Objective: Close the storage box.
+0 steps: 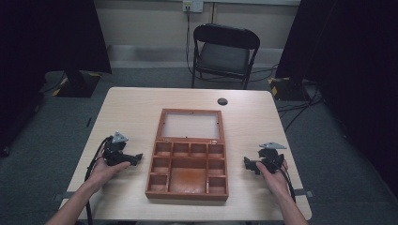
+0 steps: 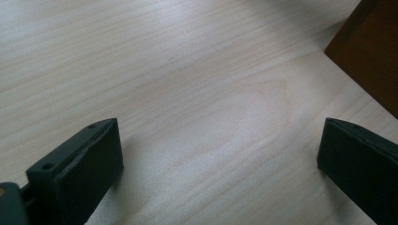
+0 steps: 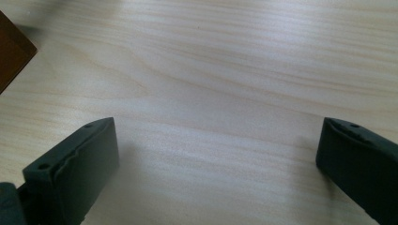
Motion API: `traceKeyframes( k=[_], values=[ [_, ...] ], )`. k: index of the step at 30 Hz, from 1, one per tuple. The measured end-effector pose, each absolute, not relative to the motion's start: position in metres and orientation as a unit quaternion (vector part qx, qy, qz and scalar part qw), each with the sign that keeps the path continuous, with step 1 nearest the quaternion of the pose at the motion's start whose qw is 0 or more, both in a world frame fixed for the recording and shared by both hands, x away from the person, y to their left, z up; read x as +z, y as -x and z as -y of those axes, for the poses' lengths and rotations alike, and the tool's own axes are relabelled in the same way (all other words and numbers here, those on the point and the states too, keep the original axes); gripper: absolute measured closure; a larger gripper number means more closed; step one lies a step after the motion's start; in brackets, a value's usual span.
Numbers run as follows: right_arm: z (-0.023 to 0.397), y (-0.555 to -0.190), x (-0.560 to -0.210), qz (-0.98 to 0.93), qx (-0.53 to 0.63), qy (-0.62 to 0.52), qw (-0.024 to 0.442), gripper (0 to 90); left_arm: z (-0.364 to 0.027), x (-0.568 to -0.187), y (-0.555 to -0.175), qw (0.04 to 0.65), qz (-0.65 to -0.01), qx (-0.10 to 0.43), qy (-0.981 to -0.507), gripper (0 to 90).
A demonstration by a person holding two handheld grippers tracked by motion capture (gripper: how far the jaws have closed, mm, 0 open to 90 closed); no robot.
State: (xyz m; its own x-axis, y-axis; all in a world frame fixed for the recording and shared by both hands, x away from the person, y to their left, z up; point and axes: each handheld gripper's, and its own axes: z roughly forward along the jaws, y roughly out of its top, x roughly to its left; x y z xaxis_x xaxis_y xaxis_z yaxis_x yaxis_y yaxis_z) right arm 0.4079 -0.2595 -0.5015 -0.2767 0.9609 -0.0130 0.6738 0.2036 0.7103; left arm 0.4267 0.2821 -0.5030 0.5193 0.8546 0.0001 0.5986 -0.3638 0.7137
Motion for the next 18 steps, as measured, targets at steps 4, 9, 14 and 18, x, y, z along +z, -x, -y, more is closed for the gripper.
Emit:
traceKeyframes(
  k=[4, 9, 14, 18],
  values=[
    [0.2594, -0.4079, -0.5015, -0.739, 0.304, -0.553, 0.236, 0.0, -0.2814, -0.5033, -0.4260, 0.341, -0.456, 0.188, -0.800, 0.0],
    [0.2594, -0.4078, -0.5015, -0.739, 0.304, -0.553, 0.236, 0.0, -0.2822, -0.5008, -0.4247, 0.333, -0.457, 0.188, -0.803, 3.4],
    [0.2595, -0.4059, -0.5012, -0.742, 0.304, -0.550, 0.234, 0.0, -0.2820, -0.4955, -0.4237, 0.332, -0.468, 0.182, -0.799, 18.4],
    [0.2583, -0.4052, -0.4995, -0.745, 0.306, -0.546, 0.231, 5.2, -0.2824, -0.4934, -0.4241, 0.327, -0.467, 0.175, -0.803, 17.2]
  ],
)
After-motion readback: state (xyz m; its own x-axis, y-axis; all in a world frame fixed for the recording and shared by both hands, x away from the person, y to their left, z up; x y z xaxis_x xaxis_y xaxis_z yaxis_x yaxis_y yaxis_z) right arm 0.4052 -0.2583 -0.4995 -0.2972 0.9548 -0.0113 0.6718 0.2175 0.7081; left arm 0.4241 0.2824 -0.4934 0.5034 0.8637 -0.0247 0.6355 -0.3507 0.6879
